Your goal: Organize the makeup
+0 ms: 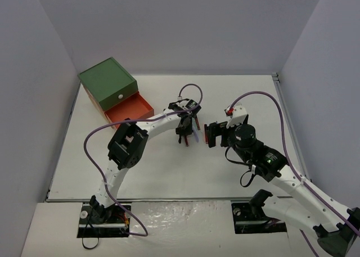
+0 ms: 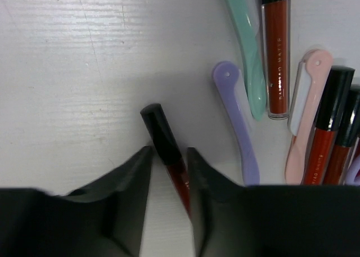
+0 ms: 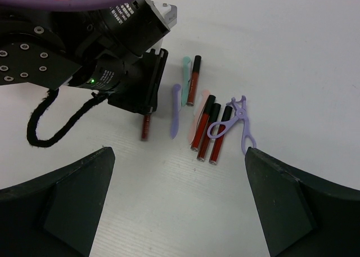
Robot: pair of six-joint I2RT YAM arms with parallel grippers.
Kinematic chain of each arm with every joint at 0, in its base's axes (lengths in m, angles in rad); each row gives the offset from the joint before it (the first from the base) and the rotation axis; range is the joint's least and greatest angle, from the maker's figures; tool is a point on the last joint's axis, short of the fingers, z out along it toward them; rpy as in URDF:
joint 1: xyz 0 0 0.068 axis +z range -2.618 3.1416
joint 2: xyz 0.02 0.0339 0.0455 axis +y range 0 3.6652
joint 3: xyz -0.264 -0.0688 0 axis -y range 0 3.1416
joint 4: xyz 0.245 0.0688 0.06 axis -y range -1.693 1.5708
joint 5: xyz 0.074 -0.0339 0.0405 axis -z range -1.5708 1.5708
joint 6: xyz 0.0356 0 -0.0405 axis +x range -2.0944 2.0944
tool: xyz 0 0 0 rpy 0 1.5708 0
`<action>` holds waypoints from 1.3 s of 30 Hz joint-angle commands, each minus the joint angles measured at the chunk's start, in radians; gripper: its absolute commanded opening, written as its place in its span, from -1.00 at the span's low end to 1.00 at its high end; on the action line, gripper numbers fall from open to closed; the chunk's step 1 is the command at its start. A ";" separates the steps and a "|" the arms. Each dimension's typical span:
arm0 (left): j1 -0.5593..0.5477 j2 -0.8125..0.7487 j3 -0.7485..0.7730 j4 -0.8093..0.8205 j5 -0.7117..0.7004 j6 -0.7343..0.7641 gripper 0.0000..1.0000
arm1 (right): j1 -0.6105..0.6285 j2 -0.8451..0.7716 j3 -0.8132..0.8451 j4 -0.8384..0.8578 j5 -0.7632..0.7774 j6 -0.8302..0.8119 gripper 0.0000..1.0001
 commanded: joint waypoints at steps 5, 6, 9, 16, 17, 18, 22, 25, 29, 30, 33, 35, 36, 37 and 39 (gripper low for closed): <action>-0.010 -0.163 -0.050 -0.043 -0.034 0.045 -1.00 | -0.007 -0.019 -0.003 0.048 0.034 0.008 0.97; -0.009 -0.192 -0.049 -0.053 -0.041 0.060 -1.00 | -0.007 -0.017 -0.003 0.048 0.032 0.008 0.97; -0.001 -0.278 -0.012 -0.119 -0.074 0.123 -1.00 | -0.006 -0.006 0.001 0.048 0.025 0.010 0.97; 0.108 -0.452 0.127 -0.276 -0.162 0.474 -1.00 | -0.008 0.008 0.011 0.052 0.013 0.007 0.97; 0.137 -0.462 0.133 -0.288 -0.160 0.534 -1.00 | -0.010 0.011 0.011 0.053 0.010 0.008 0.97; 0.165 -0.467 0.136 -0.294 -0.152 0.581 -1.00 | -0.011 0.013 0.010 0.054 0.008 0.008 0.97; 0.283 -0.474 0.148 -0.305 -0.113 0.739 -1.00 | -0.009 0.027 0.008 0.060 0.004 0.009 0.97; 0.365 -0.469 0.115 -0.257 -0.038 0.826 -0.99 | -0.009 0.044 0.013 0.064 -0.003 0.013 0.97; 0.437 -0.445 0.091 -0.218 0.009 0.874 -0.88 | -0.011 0.063 0.023 0.064 -0.012 0.016 0.97; 0.448 -0.439 0.083 -0.206 0.007 0.876 -0.85 | -0.012 0.068 0.025 0.064 -0.014 0.016 0.97; 0.463 -0.433 0.068 -0.184 0.017 0.875 -0.52 | -0.013 0.085 0.029 0.064 -0.014 0.018 0.97; 0.463 -0.436 0.065 -0.180 0.018 0.867 -0.25 | -0.022 0.101 0.032 0.064 -0.017 0.016 0.98; 0.463 -0.440 0.064 -0.175 0.018 0.860 -0.13 | -0.028 0.114 0.035 0.064 -0.024 0.018 0.98; 0.463 -0.446 0.063 -0.170 0.018 0.852 -0.03 | -0.038 0.130 0.040 0.064 -0.032 0.023 0.97; 0.463 -0.469 0.058 -0.156 0.026 0.825 0.13 | -0.070 0.171 0.057 0.064 -0.063 0.037 0.91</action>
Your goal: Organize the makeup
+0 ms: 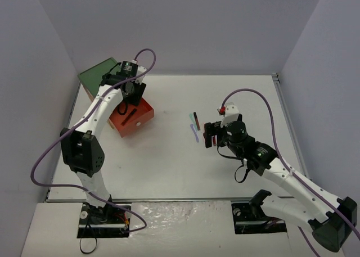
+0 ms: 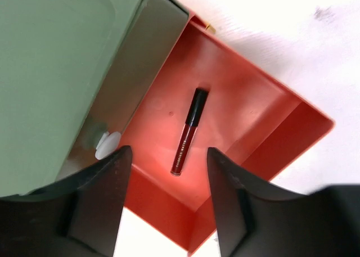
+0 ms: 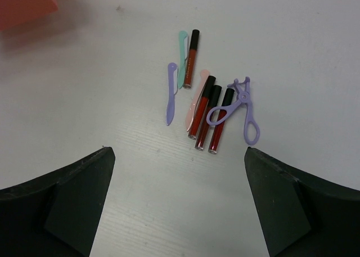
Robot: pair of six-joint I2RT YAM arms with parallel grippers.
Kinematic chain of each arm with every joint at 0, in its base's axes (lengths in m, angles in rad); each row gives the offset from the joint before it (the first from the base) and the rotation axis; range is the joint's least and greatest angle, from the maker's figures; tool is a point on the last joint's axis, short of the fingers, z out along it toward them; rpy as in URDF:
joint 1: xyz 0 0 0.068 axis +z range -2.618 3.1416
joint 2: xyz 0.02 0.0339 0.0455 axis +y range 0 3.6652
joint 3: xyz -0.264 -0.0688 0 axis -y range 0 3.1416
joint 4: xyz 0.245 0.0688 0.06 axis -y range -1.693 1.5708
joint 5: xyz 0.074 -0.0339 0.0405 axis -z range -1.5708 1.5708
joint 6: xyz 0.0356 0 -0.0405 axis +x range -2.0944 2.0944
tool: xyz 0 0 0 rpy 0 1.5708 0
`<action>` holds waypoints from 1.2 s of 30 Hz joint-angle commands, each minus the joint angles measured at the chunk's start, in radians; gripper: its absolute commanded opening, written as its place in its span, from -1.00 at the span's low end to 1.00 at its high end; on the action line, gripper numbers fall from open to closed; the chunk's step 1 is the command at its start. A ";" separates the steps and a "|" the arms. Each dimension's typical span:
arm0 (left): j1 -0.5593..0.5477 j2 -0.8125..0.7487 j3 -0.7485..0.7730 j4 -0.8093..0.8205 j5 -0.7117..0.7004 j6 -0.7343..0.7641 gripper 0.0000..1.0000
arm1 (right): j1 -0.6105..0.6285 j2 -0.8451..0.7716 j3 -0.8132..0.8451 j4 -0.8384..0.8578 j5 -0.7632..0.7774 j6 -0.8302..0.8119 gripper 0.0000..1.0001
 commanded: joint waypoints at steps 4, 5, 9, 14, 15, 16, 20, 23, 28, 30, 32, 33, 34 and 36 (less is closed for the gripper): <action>-0.003 -0.141 -0.003 0.103 0.038 -0.080 0.43 | -0.088 0.160 0.115 0.060 -0.076 0.038 0.75; -0.004 -0.168 -0.012 0.115 0.048 -0.111 0.49 | -0.093 0.188 0.132 0.060 -0.074 0.037 0.66; -0.004 -0.284 -0.098 0.160 0.081 -0.183 0.67 | -0.116 0.370 0.230 0.110 -0.080 0.017 0.40; -0.003 -0.451 -0.224 0.211 0.089 -0.251 0.77 | -0.144 0.577 0.316 0.162 -0.125 0.000 -0.01; -0.003 -0.481 -0.255 0.227 0.093 -0.258 0.83 | -0.148 0.618 0.331 0.174 -0.134 -0.001 -0.08; -0.003 -0.508 -0.285 0.242 0.092 -0.261 0.94 | -0.153 0.631 0.347 0.180 -0.135 0.000 -0.14; -0.002 -0.616 -0.402 0.308 0.072 -0.265 0.94 | -0.173 0.799 0.429 0.209 -0.139 -0.003 -0.25; -0.001 -0.646 -0.458 0.327 0.067 -0.266 0.94 | -0.192 0.886 0.479 0.228 -0.136 -0.006 -0.30; -0.001 -0.639 -0.470 0.324 0.078 -0.268 0.94 | -0.204 0.997 0.542 0.235 -0.135 -0.013 -0.38; -0.001 -0.636 -0.469 0.324 0.084 -0.271 0.94 | -0.208 1.018 0.550 0.236 -0.128 -0.016 -0.40; 0.000 -0.634 -0.468 0.324 0.093 -0.273 0.94 | -0.211 1.036 0.551 0.236 -0.125 -0.016 -0.42; 0.000 -0.633 -0.469 0.324 0.097 -0.275 0.94 | -0.213 1.045 0.549 0.237 -0.127 -0.015 -0.44; 0.000 -0.632 -0.471 0.325 0.102 -0.276 0.94 | -0.217 1.051 0.548 0.239 -0.133 -0.015 -0.46; 0.000 -0.629 -0.471 0.326 0.106 -0.279 0.94 | -0.220 1.056 0.543 0.244 -0.137 -0.015 -0.48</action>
